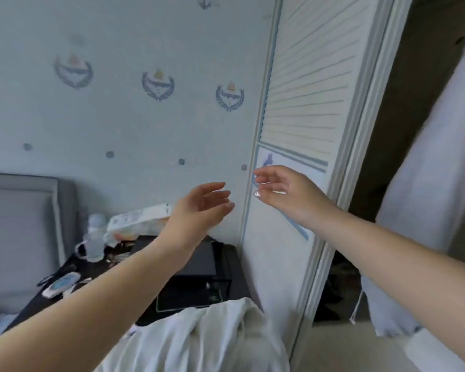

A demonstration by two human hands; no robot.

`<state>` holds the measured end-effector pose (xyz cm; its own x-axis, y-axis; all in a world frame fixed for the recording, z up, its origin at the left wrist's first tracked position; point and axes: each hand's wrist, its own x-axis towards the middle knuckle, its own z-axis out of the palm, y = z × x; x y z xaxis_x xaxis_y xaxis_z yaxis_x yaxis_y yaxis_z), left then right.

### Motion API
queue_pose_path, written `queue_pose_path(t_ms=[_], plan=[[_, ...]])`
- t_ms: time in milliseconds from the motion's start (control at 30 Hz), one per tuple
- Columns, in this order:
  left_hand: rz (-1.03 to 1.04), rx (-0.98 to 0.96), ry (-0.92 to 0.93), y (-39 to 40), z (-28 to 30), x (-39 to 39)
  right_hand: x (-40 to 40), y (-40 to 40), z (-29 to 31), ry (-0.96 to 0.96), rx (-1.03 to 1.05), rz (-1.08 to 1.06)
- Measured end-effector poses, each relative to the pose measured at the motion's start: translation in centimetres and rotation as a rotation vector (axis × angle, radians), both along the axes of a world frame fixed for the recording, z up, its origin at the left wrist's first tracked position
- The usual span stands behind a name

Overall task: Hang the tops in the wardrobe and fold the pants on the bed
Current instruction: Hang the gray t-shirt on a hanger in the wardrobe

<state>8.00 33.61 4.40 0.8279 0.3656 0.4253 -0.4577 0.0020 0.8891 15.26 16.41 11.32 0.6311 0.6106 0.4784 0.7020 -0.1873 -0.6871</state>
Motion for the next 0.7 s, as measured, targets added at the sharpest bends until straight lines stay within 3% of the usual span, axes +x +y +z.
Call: queue_pose_path(t_ms=[333, 700], plan=[[0.463, -0.039, 0.167, 15.5, -9.2, -24.8, -16.6, 21.1, -9.3, 0.157, -0.093, 0.463], [1.008, -0.132, 0.321, 27.6, -14.9, -58.3, -44.4, 44.1, -18.0, 0.330, -0.264, 1.003]])
